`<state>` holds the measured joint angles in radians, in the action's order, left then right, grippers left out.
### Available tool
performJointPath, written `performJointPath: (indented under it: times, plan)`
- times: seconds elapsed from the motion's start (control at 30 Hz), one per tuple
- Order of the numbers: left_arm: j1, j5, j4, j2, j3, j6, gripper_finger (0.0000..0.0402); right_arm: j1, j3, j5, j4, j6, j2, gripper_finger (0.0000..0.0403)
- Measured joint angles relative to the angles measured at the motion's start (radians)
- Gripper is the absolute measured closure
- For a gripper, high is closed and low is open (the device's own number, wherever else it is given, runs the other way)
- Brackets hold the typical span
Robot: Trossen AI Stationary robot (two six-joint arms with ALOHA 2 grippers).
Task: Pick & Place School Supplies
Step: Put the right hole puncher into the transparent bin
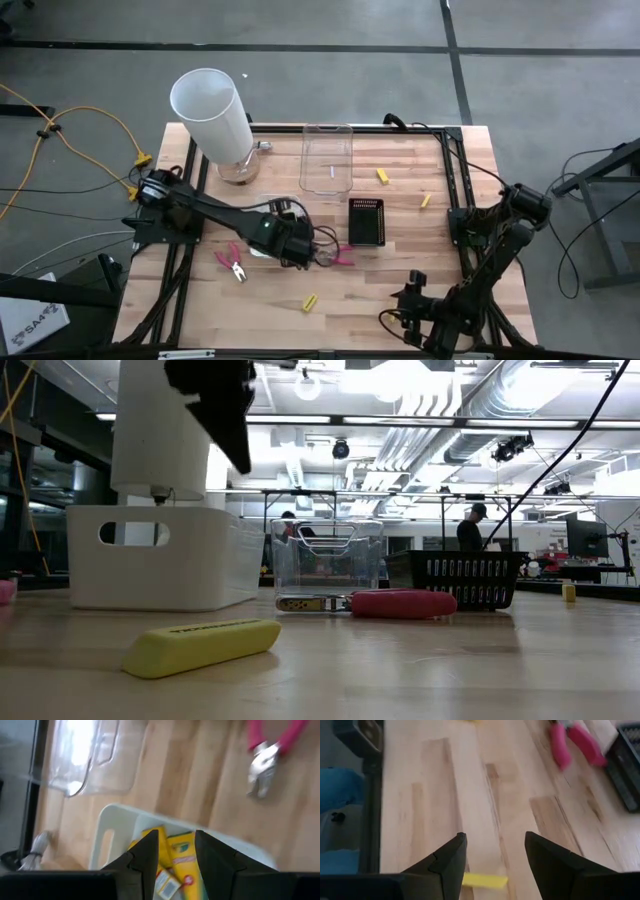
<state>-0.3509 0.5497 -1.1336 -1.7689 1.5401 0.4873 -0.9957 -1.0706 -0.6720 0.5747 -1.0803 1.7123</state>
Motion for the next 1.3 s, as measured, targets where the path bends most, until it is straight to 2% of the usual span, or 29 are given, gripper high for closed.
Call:
performJointPath:
  times: [0.33,0.47,0.63,0.83,1.0,1.13,1.3]
  plan:
    - [-0.121,-0.023,0.220,0.000,0.003,0.025,0.0282,0.050,0.000,0.021,-0.192,0.297,0.000,0.0210]
    - [-0.173,-0.059,0.280,0.000,0.003,0.036,0.0282,0.068,0.000,0.022,-0.231,0.327,0.000,0.0210]
    - [-0.226,-0.043,0.286,0.000,0.003,0.123,0.0282,0.108,0.000,0.043,-0.250,0.326,0.000,0.0210]
    - [-0.283,0.087,0.263,0.000,0.003,0.167,0.0282,0.188,0.000,0.150,-0.251,0.356,0.000,0.0210]
    - [-0.324,0.224,0.139,0.000,0.002,0.314,0.0282,0.274,0.000,0.239,-0.245,0.440,0.000,0.0210]
    - [-0.350,0.260,0.086,0.000,-0.016,0.418,0.0282,0.347,0.000,0.290,-0.235,0.503,0.000,0.0210]
    - [-0.383,0.281,0.086,0.000,-0.053,0.473,0.0282,0.428,0.000,0.340,-0.225,0.572,0.000,0.0210]
